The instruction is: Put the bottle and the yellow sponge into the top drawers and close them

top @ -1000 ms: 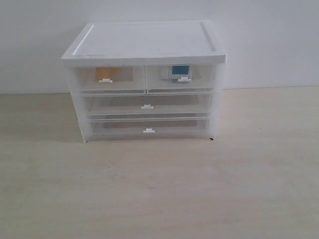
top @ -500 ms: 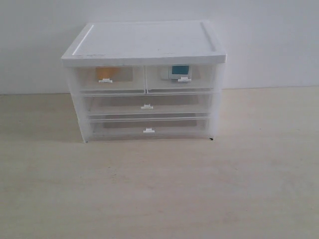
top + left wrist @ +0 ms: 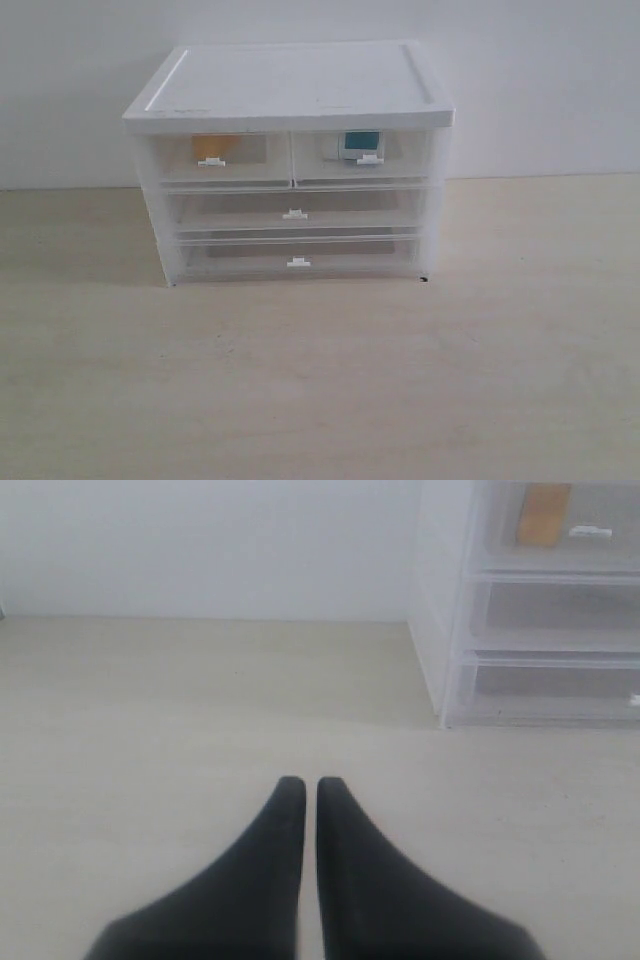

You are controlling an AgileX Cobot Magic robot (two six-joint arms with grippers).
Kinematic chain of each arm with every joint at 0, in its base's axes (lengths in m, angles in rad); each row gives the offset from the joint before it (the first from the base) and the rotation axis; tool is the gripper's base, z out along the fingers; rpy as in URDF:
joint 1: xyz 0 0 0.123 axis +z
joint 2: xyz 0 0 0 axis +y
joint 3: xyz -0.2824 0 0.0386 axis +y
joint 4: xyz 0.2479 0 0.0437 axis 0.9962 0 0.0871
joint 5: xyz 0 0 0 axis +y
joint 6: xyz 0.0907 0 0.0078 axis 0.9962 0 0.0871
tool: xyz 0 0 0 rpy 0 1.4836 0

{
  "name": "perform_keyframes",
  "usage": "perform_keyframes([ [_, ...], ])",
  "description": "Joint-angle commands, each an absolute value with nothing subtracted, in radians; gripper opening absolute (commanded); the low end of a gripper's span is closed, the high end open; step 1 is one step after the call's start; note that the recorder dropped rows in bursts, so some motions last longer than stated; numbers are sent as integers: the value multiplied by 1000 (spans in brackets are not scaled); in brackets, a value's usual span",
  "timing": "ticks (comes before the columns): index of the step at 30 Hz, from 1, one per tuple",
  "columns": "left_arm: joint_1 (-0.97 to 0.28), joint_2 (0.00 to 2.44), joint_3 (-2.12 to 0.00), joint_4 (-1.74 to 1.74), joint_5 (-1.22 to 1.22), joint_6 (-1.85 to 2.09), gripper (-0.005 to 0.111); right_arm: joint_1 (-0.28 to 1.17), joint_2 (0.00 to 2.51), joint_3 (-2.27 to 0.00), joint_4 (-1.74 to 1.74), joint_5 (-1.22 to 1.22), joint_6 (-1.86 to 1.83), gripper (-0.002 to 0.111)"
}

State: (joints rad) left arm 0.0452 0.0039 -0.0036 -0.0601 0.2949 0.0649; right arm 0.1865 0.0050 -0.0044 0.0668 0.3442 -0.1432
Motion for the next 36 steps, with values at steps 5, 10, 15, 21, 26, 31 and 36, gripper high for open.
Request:
perform_keyframes([
  [5,48,0,0,-58,292,57,4,180,0,0,-88,345,78,0],
  [10,48,0,0,-58,292,57,4,180,0,0,-88,353,76,0],
  [15,48,0,0,-58,292,57,4,180,0,0,-88,349,76,0],
  [21,48,0,0,-58,292,57,4,180,0,0,-88,349,78,0],
  [26,48,0,0,-58,292,57,4,180,0,0,-88,349,85,0],
  [31,48,0,0,-58,292,57,4,180,0,0,-88,349,83,0],
  [36,48,0,0,-58,292,57,4,180,0,0,-88,349,83,0],
])
